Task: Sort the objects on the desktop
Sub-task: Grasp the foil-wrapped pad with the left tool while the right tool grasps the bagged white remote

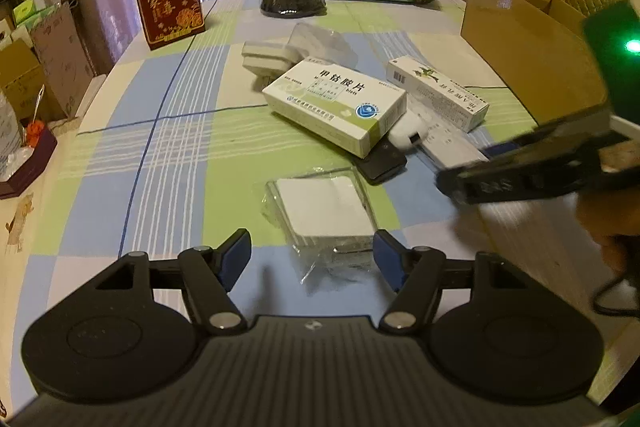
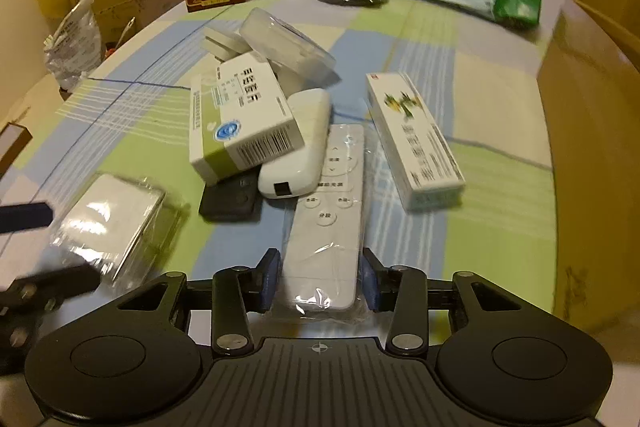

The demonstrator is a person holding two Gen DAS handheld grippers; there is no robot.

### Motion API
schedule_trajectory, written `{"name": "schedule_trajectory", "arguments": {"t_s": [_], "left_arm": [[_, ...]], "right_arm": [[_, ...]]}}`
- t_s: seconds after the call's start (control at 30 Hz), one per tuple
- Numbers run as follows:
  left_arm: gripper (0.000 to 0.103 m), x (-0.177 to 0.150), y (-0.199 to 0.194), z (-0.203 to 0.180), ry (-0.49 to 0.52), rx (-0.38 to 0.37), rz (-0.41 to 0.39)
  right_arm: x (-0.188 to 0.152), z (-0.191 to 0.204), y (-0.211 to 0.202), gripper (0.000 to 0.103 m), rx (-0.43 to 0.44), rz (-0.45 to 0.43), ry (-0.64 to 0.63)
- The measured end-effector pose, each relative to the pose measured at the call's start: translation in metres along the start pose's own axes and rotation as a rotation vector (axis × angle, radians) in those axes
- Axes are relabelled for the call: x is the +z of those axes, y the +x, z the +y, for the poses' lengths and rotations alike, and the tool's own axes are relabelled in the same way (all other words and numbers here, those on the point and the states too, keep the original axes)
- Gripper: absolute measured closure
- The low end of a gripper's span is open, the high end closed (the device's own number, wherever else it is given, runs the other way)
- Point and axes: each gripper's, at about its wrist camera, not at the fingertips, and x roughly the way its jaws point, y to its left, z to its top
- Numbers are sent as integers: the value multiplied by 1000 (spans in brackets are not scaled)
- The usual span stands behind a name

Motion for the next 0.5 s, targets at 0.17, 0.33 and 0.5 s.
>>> {"name": "schedule_trajectory", "arguments": {"t_s": [0.17,0.33,0.5], "left_arm": [[35,3,7,-9,19,8,1],[35,6,18,-22,65,65,3],[46,6,28,-28,103,94,14]], "right_arm": [[-30,-12,-32,62,10,31,26],[-56,-16,-48,45,1,10,22],[-60,-12,-48,30,-19,-18,25]]}}
